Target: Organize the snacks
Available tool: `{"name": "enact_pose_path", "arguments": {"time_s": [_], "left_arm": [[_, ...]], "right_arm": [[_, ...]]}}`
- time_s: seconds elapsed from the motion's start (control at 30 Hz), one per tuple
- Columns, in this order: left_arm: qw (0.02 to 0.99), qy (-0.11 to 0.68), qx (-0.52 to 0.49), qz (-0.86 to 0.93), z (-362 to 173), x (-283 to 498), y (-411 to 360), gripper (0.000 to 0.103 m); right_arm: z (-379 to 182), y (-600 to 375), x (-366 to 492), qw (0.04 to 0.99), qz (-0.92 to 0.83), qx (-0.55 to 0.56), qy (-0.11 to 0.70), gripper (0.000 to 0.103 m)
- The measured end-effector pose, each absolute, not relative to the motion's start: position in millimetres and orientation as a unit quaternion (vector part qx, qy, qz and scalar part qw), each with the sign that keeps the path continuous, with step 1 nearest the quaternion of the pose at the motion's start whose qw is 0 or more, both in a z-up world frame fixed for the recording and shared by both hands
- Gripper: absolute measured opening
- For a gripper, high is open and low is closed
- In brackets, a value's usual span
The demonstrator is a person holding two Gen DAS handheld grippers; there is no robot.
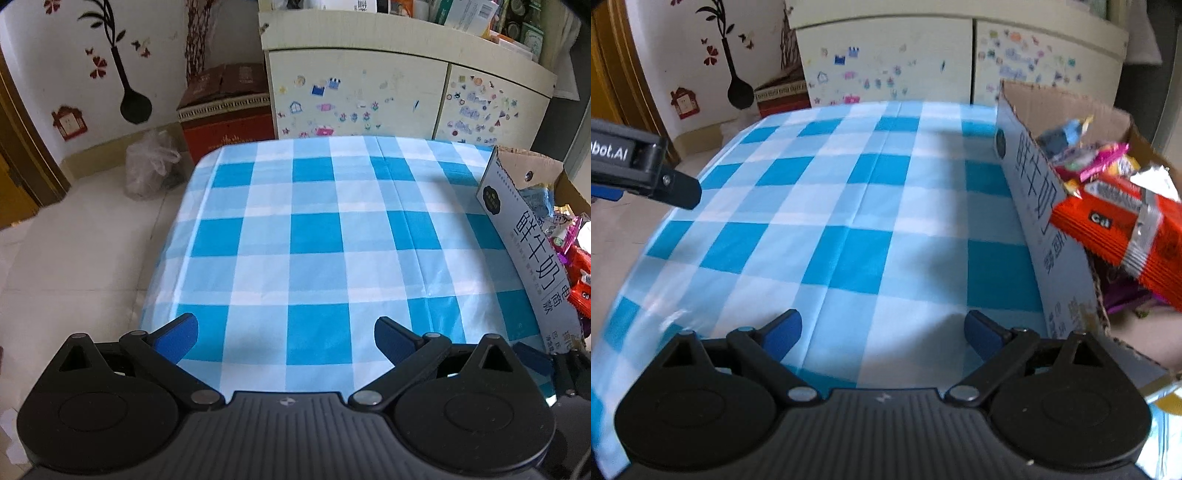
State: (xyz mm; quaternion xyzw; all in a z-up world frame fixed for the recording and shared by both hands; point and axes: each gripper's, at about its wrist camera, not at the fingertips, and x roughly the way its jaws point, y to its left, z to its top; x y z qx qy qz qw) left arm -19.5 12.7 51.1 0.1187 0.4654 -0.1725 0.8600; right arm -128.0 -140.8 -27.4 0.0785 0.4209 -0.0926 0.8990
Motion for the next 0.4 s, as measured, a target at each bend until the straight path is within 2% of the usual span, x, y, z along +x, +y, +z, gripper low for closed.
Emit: {"name": "enact_pose_path", "arguments": {"time_s": [0.1,0.4], "left_arm": [[0.859,0.47,0.107,-0.173,51,-19,14,0.103],[0.859,0.47,0.097,-0.179,55,-21,13,0.103]], "right_arm": [[-35,-134,-124,0.907,-0.1,0.058,0.405,0.103],[-45,-128,-108,0.923,-0.156,0.063,0.346,0.103]]}}
